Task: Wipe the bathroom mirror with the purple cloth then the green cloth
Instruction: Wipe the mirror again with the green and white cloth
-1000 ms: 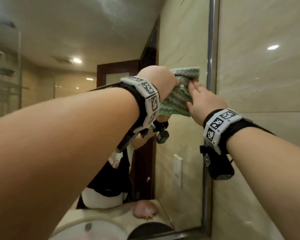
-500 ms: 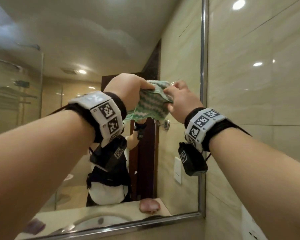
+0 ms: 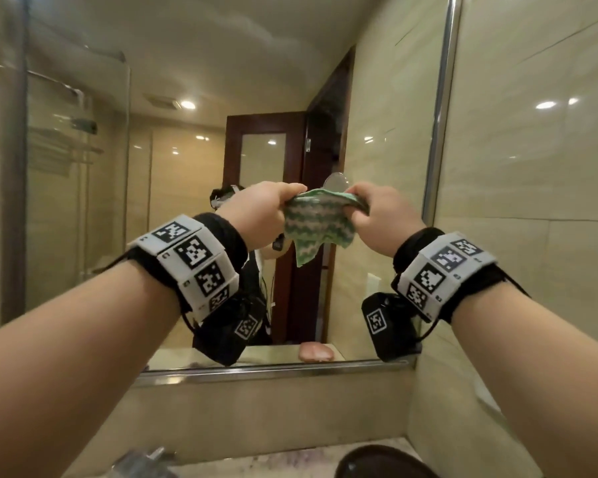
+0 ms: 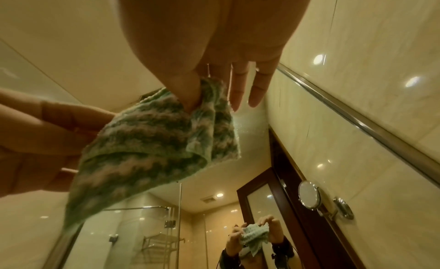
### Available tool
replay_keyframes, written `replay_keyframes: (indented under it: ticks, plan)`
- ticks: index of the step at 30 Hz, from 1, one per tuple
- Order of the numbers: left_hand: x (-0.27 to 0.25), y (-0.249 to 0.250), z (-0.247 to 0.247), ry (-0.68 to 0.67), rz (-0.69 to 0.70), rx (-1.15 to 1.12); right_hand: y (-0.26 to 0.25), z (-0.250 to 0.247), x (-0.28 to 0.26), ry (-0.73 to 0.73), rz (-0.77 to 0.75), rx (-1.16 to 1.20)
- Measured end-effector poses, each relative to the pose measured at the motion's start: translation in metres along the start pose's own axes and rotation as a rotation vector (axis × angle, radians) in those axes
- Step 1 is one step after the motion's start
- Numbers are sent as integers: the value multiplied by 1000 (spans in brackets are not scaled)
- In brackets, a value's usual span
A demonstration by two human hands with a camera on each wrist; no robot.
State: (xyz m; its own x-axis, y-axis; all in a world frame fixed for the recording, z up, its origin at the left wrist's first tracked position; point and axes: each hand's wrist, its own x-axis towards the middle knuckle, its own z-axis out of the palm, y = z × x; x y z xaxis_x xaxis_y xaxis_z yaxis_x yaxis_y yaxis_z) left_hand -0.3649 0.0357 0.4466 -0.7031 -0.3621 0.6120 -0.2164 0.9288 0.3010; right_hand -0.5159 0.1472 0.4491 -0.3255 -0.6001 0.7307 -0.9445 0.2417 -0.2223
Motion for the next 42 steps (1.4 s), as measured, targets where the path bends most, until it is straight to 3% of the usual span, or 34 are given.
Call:
replay_keyframes:
  ticks: [6,10,20,24,28,32,36,42]
  plan:
    - [-42,-19,9,3,-2,-243,-24,15,-41,-49,78,141]
    - [-66,-29,18,-29,-17,-194,-36,25,-70,-56,115,188]
    - [-144,-45,72,-126,-114,-431,-38,54,-158,-85,278,315]
    - [-173,-50,108,-155,-220,-617,-25,74,-192,-41,379,398]
    - [-198,-49,144,-188,-348,-816,-4,100,-225,-114,525,503]
    - [-214,-53,180,-277,-419,-803,21,124,-251,-167,653,546]
    - [-210,-56,214,-358,-330,-586,51,136,-264,-180,770,572]
    - [-188,-58,276,-437,-350,-532,107,155,-282,-306,924,660]
